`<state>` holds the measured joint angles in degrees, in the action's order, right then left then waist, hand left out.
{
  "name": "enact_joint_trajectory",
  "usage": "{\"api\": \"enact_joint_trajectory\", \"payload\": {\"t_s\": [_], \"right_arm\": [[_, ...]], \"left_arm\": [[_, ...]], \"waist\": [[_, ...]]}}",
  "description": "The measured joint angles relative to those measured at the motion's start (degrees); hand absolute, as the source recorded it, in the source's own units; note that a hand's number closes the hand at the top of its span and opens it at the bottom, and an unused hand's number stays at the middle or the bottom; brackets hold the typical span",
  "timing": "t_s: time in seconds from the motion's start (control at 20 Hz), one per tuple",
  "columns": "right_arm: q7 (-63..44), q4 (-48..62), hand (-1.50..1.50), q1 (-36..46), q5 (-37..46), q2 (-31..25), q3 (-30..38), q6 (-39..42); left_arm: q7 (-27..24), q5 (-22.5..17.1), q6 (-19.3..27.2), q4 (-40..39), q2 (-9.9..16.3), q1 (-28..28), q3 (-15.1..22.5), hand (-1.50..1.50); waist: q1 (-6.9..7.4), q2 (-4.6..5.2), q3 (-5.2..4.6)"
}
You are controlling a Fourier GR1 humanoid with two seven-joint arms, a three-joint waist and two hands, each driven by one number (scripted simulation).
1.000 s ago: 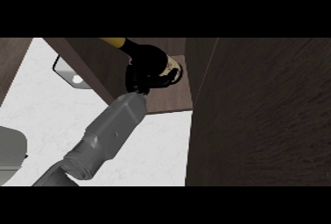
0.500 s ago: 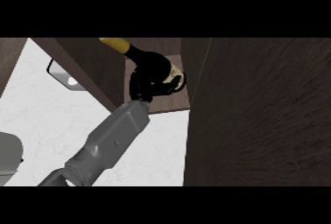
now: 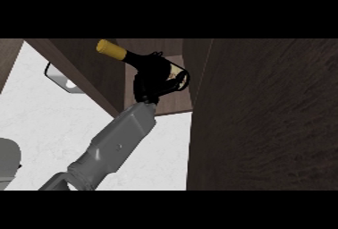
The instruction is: Pick up the wine, place it into the cabinet and close the cabinet
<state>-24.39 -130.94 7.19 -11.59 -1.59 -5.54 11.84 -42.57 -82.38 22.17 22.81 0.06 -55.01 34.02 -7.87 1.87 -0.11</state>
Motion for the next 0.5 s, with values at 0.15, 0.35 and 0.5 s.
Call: {"api": "enact_joint_trajectory", "payload": {"t_s": [0.15, 0.35, 0.5], "right_arm": [[-0.1, -0.4, -1.5, -0.2, 0.4, 0.0, -0.5, 0.0], [0.9, -0.1, -1.5, -1.2, 0.0, 0.0, -0.2, 0.5], [1.1, 0.6, -1.5, -0.5, 0.4, 0.0, -0.1, 0.4]], "left_arm": [[-1.1, -2.0, 0.9, 0.1, 0.0, -0.5, 0.6, -1.5], [-1.7, -4.1, 2.1, -0.5, 0.0, -1.2, 1.7, -1.5], [-1.8, -4.9, 3.2, -1.2, 0.0, -1.9, 3.2, -1.5]], "waist": [[0.03, -0.05, 0.01], [-0.09, 0.03, 0.04], [0.04, 0.08, 0.04]]}}
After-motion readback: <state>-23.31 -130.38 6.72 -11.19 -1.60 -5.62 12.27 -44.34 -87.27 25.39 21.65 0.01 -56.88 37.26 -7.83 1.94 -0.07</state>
